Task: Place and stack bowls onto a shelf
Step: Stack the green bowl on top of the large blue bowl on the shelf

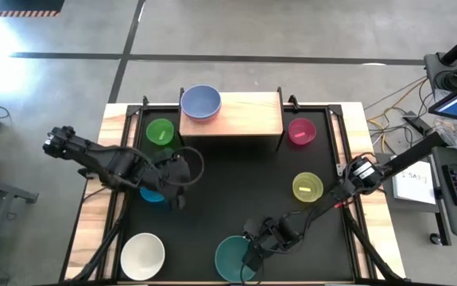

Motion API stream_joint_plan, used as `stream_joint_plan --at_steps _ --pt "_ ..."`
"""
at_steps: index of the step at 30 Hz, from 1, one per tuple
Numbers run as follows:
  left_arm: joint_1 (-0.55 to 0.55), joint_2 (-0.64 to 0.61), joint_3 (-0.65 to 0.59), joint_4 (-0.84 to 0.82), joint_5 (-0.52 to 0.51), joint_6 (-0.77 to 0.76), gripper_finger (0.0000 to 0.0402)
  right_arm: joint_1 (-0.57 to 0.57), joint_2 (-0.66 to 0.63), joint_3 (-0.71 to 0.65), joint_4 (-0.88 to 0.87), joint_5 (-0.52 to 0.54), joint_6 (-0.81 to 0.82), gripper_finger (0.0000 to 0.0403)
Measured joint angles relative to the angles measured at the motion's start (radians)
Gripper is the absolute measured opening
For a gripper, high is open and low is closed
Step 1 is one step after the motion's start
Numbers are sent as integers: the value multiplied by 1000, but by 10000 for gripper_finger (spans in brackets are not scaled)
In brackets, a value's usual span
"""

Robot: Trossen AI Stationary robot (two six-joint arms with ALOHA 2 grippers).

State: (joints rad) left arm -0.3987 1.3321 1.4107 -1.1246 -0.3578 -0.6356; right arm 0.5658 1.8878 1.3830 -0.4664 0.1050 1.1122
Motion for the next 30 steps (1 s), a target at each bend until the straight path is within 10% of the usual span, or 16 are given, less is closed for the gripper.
stream_joint_plan --at_steps 20,30 --pt "-61 9 -199 268 60 0 121 -181 -103 45 -112 -15 -326 9" --pt "-31 9 -201 276 -146 -2 121 -284 -112 168 -262 329 -635 8"
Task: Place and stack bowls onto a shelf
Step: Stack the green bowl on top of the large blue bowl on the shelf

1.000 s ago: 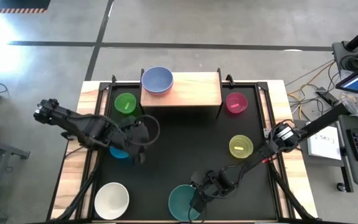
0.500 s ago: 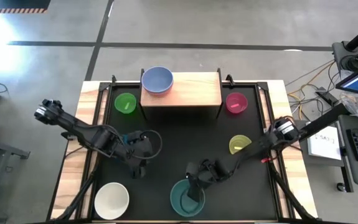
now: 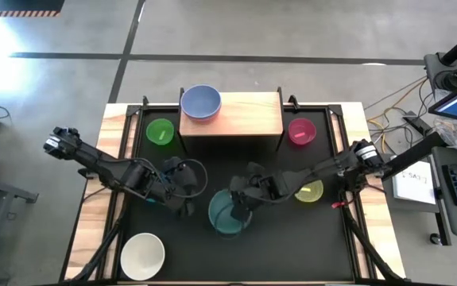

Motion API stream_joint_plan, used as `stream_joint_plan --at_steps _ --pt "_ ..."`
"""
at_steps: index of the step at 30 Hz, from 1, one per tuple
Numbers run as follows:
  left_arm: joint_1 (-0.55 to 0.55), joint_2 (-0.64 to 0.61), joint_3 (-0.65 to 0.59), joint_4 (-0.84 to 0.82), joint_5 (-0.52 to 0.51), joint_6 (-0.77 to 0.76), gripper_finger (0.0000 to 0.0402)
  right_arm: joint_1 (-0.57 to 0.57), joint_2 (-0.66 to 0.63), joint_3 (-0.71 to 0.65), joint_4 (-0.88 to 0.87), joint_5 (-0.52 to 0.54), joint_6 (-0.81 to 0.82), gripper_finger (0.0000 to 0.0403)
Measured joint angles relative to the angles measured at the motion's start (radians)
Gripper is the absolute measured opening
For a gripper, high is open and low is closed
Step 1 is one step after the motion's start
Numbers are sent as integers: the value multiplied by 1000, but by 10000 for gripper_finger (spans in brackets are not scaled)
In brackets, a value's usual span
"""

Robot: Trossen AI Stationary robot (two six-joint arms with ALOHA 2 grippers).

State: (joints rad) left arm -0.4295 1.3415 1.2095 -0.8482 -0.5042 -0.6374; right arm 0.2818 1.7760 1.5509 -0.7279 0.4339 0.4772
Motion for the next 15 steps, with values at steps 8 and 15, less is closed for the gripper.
stream_joint_plan --at_steps 8,15 --pt "-1 0 0 13 -196 64 121 -15 0 72 8 364 -218 8" --pt "-1 0 0 105 -425 222 121 -14 0 127 30 701 -332 8"
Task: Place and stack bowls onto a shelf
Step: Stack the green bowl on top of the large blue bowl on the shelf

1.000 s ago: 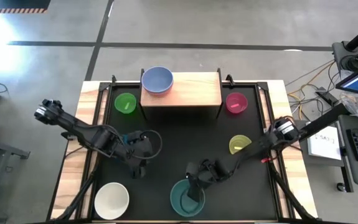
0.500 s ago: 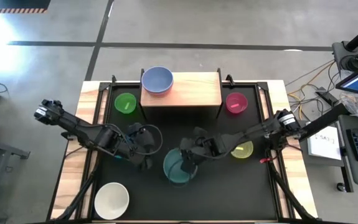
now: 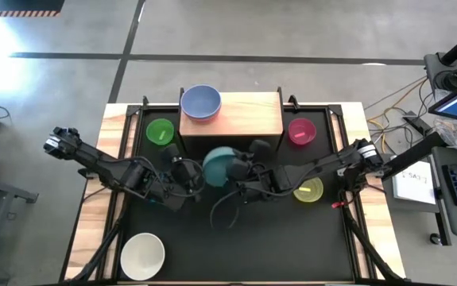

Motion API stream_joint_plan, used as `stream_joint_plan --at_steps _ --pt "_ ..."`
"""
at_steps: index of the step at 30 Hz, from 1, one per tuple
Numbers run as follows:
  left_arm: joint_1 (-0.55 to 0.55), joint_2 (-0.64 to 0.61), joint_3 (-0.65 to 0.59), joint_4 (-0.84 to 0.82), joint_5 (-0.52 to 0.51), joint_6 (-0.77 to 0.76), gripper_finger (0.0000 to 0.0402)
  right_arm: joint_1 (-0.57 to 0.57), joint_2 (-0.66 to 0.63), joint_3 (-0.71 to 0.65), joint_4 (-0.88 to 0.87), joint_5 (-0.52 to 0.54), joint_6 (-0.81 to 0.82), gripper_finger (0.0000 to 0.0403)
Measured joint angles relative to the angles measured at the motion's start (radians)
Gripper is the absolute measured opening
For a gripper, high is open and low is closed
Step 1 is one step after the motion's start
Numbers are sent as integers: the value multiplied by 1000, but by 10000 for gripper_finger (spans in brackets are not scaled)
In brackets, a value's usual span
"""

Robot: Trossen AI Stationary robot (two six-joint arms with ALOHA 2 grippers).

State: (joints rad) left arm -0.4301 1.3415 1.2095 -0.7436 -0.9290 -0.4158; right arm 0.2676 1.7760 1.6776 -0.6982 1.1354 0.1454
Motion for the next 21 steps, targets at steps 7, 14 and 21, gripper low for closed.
stream_joint_plan --at_steps 7,14,21 --pt "0 0 0 72 -235 126 121 -1 0 5 107 128 -112 8" --pt "2 0 0 80 -279 121 121 -4 0 5 272 125 -263 8" --pt "3 0 0 94 -299 120 121 -2 0 5 431 89 -410 8"
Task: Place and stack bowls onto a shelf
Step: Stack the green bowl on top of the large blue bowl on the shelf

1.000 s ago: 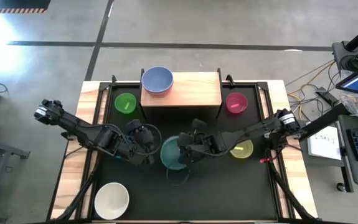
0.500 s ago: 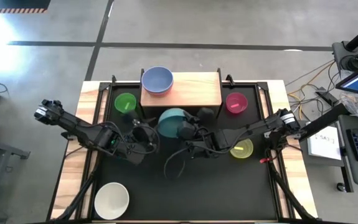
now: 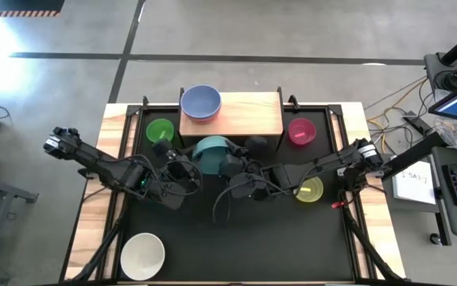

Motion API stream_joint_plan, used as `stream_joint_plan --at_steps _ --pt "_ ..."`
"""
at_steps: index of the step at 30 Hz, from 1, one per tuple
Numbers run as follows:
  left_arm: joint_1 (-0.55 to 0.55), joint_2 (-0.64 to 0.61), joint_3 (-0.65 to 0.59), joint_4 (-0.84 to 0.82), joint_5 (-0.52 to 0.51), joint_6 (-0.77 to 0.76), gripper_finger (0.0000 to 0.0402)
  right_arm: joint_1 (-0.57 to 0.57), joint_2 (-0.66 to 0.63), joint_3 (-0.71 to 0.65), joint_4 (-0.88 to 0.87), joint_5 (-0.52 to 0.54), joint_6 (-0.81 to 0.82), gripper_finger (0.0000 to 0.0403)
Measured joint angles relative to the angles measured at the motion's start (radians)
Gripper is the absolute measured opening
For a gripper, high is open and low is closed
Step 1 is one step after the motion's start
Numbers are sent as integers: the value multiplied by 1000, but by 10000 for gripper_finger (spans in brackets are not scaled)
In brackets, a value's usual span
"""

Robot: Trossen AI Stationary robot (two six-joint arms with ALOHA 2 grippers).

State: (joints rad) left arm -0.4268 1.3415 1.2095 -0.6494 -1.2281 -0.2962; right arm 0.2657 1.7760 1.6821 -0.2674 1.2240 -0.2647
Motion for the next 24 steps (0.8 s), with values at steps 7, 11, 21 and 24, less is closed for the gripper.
stream_joint_plan --at_steps 7,11,21,24 --pt "31 -1 0 5 58 -9 95 1 0 0 11 -141 42 9" --pt "47 -2 0 1 82 -37 37 4 0 -1 4 -136 49 9" --pt "48 -2 0 -7 115 -45 3 11 -1 -1 11 -177 54 47" --pt "47 0 0 3 167 -55 3 8 -1 0 11 -258 55 72"
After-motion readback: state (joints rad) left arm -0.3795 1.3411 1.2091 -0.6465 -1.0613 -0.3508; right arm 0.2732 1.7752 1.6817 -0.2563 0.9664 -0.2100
